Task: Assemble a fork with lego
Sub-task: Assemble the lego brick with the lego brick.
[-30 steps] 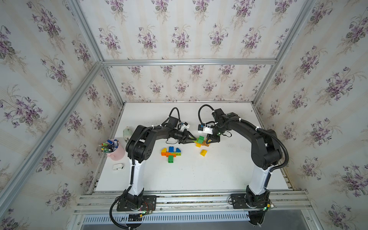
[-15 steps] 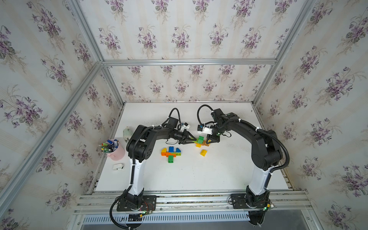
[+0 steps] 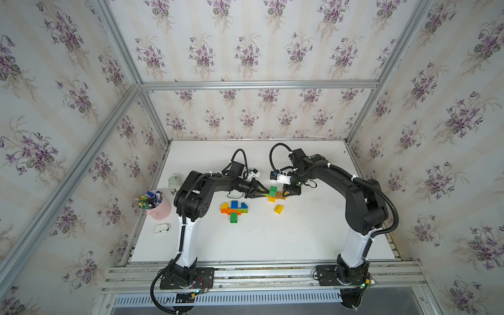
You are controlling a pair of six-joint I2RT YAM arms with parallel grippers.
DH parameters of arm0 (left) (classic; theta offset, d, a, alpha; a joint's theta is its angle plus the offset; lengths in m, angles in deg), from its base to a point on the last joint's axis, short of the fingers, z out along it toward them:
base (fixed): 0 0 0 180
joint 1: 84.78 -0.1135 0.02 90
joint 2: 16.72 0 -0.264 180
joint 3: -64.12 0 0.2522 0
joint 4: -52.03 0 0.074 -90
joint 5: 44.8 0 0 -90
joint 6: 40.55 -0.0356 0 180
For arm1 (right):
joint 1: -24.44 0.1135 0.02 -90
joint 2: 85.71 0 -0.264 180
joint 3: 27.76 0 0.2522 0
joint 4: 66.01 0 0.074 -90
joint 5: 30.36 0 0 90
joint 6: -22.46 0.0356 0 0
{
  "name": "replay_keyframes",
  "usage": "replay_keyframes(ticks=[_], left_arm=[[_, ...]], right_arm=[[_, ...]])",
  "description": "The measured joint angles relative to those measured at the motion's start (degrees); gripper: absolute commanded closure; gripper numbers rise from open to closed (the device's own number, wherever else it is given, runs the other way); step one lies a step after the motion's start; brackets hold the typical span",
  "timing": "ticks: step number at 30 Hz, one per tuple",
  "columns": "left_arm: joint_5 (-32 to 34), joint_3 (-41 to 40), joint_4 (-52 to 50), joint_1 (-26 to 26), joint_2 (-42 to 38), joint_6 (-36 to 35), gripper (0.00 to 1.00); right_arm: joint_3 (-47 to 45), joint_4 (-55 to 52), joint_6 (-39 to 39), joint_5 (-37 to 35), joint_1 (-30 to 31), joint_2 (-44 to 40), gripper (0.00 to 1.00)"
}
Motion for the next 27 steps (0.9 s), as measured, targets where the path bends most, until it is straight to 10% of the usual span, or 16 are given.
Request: replay_keyframes(ticks=[27], left_arm=[[-1.6, 0.0, 0.5, -0.1, 0.7, -0.3, 0.74]], right_arm=[[1.1, 0.0, -0.3, 0.9, 0.9, 2.2, 0.93]])
